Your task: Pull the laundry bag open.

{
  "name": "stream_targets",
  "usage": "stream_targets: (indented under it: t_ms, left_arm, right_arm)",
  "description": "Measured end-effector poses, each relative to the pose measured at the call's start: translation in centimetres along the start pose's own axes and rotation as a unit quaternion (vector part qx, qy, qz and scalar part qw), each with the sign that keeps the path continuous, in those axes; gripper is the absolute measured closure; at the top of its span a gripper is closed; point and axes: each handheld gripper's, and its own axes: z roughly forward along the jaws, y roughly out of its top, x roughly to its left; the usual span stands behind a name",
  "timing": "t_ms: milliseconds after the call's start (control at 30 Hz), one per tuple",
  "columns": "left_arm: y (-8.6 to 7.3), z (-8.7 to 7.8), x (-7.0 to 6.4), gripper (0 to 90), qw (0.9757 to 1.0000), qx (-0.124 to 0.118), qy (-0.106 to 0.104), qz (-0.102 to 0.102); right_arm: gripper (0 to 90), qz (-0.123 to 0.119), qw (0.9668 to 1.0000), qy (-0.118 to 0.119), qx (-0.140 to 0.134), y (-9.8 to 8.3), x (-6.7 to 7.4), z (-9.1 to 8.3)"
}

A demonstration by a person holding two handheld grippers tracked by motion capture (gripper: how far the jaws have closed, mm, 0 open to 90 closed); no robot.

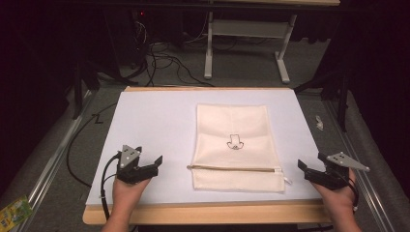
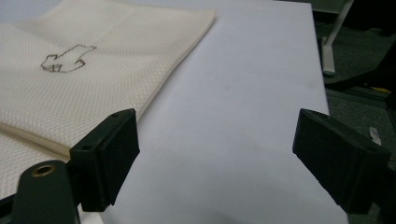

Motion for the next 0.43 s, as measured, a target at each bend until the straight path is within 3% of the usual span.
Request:
stream_targets:
  t_ms: [33, 100, 433]
  left_arm:
    - [0.10, 0.15, -0.49, 15.0, 0.9999, 0.003, -0.003, 0.014]
    - [0.09, 0.21, -0.58, 14.8, 0.9998, 0.008, -0.002, 0.019]
    - [0.02, 0.24, -0.18, 13.0, 0.9999, 0.009, 0.003, 0.006]
  right_arm:
    - [15.0, -0.006, 1.0000, 0.000, -0.007, 0.21, 0.28, -0.14]
    - [15.0, -0.005, 0.9999, 0.000, -0.013, 0.25, 0.20, -0.43]
    - [14.4, 0.004, 0.9999, 0.000, -0.010, 0.05, -0.08, -0.45]
